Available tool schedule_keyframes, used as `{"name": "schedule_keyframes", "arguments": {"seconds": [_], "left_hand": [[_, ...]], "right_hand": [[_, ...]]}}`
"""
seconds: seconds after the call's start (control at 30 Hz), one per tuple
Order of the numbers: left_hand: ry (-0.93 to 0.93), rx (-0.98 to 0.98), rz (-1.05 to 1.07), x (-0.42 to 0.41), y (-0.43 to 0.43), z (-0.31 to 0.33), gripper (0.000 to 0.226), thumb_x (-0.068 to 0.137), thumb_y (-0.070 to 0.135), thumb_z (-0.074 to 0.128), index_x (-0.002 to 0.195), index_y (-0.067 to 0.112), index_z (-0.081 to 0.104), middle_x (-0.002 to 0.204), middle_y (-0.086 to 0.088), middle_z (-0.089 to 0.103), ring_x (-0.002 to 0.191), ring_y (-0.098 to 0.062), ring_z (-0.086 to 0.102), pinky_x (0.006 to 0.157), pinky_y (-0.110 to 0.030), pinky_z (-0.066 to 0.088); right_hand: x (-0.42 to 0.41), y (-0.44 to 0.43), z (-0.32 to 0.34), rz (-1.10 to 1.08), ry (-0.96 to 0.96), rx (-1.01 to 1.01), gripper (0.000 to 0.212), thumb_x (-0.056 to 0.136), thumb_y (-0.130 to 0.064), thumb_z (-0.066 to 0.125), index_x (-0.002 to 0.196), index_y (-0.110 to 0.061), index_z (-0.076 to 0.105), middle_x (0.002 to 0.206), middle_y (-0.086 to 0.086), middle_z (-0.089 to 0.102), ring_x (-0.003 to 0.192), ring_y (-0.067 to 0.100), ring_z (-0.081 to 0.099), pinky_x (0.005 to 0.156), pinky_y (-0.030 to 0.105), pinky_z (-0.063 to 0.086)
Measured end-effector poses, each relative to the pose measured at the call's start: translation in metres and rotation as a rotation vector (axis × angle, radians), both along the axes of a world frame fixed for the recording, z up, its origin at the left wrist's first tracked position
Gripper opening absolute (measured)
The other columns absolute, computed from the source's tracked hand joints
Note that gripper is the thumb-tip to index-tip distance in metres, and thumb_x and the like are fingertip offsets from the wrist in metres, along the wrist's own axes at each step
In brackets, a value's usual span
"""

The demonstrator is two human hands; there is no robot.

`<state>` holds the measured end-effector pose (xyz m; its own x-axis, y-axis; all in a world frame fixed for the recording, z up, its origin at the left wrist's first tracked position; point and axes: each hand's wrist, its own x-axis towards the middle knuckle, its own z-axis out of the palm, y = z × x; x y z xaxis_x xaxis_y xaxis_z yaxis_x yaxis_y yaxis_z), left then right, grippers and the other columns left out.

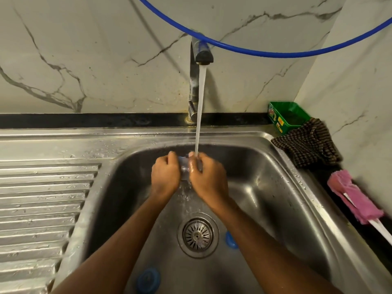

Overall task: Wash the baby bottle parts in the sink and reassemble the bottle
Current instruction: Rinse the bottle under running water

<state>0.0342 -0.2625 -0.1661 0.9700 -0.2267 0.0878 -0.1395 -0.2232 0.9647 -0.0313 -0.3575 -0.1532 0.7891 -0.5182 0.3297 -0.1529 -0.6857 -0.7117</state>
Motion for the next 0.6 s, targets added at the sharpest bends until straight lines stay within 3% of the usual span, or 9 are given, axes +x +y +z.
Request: {"name": "schedule_keyframes", "arguments": {"seconds": [0.03, 0.07, 0.1, 0.2, 0.27, 0.33, 0.4, 0.5, 0.6], "left_hand": [[0.086, -0.022, 0.023, -0.003, -0.003, 0.0, 0.046, 0.092, 0.044, 0.035, 0.08, 0.009, 0.063, 0.076, -0.017, 0.067, 0.067, -0.028, 0.062, 0.064, -0.042, 0.053], [0.049, -0.002, 0.03, -0.005, -0.004, 0.002, 0.047, 0.092, 0.044, 0.035, 0.079, 0.008, 0.063, 0.074, -0.016, 0.067, 0.067, -0.028, 0.063, 0.064, -0.042, 0.053], [-0.084, 0.039, 0.021, -0.007, -0.004, 0.003, 0.045, 0.096, 0.038, 0.036, 0.073, 0.008, 0.061, 0.067, -0.013, 0.064, 0.061, -0.024, 0.06, 0.059, -0.038, 0.05], [-0.497, 0.151, -0.11, -0.012, 0.009, 0.012, 0.037, 0.098, 0.031, 0.038, 0.066, 0.019, 0.052, 0.054, 0.004, 0.053, 0.048, -0.01, 0.049, 0.046, -0.025, 0.039], [-0.553, 0.231, -0.163, -0.008, 0.014, 0.014, 0.032, 0.096, 0.033, 0.038, 0.066, 0.027, 0.048, 0.053, 0.008, 0.05, 0.047, -0.009, 0.048, 0.047, -0.023, 0.036], [-0.399, 0.269, -0.158, 0.0, 0.012, 0.016, 0.031, 0.097, 0.035, 0.041, 0.069, 0.026, 0.051, 0.057, 0.007, 0.054, 0.052, -0.007, 0.051, 0.054, -0.026, 0.042], [-0.158, 0.309, -0.134, 0.011, 0.016, 0.017, 0.026, 0.096, 0.042, 0.044, 0.084, 0.025, 0.059, 0.074, 0.002, 0.064, 0.068, -0.012, 0.061, 0.067, -0.033, 0.051], [0.042, 0.284, -0.125, 0.018, 0.03, 0.018, 0.042, 0.088, 0.056, 0.056, 0.112, 0.022, 0.055, 0.098, -0.005, 0.067, 0.077, -0.019, 0.065, 0.058, -0.029, 0.051], [0.033, 0.349, -0.152, 0.007, 0.046, 0.038, 0.058, 0.079, 0.059, 0.067, 0.118, 0.02, 0.052, 0.104, -0.001, 0.063, 0.086, -0.017, 0.064, 0.061, -0.025, 0.051]], "right_hand": [[-0.003, 0.0, -0.001, 0.006, -0.097, -0.14, 0.036, 0.095, -0.043, 0.039, 0.078, -0.018, 0.06, 0.074, 0.0, 0.063, 0.061, 0.013, 0.055, 0.053, 0.025, 0.042], [-0.003, -0.001, 0.002, 0.014, -0.129, -0.16, 0.033, 0.095, -0.038, 0.041, 0.075, -0.018, 0.057, 0.071, -0.001, 0.06, 0.058, 0.01, 0.051, 0.05, 0.021, 0.037], [0.001, -0.006, 0.004, 0.014, -0.075, -0.044, 0.031, 0.095, -0.032, 0.042, 0.071, -0.018, 0.056, 0.067, 0.0, 0.057, 0.054, 0.009, 0.048, 0.048, 0.02, 0.034], [0.003, -0.013, 0.015, 0.017, 0.28, 0.629, 0.036, 0.095, -0.029, 0.038, 0.074, -0.01, 0.06, 0.057, 0.007, 0.058, 0.043, 0.017, 0.051, 0.041, 0.02, 0.033], [-0.001, -0.013, 0.016, 0.11, 0.386, 0.75, 0.042, 0.097, -0.036, 0.035, 0.079, -0.009, 0.062, 0.049, 0.004, 0.059, 0.036, 0.014, 0.051, 0.038, 0.019, 0.034], [-0.003, -0.011, 0.011, 0.206, 0.345, 0.675, 0.049, 0.097, -0.052, 0.035, 0.084, -0.016, 0.066, 0.062, 0.004, 0.067, 0.052, 0.015, 0.062, 0.048, 0.024, 0.046], [-0.004, -0.011, 0.007, 0.283, 0.278, 0.539, 0.042, 0.092, -0.062, 0.039, 0.088, -0.029, 0.065, 0.087, 0.0, 0.069, 0.081, 0.016, 0.066, 0.07, 0.03, 0.052], [-0.008, -0.014, 0.004, 0.474, 0.278, 0.38, 0.029, 0.087, -0.054, 0.057, 0.092, -0.027, 0.066, 0.09, -0.001, 0.068, 0.086, 0.015, 0.064, 0.077, 0.034, 0.053], [-0.013, -0.006, 0.007, 0.547, 0.292, 0.331, 0.044, 0.073, -0.043, 0.078, 0.111, -0.026, 0.064, 0.1, -0.007, 0.069, 0.092, 0.003, 0.065, 0.08, 0.024, 0.053]]}}
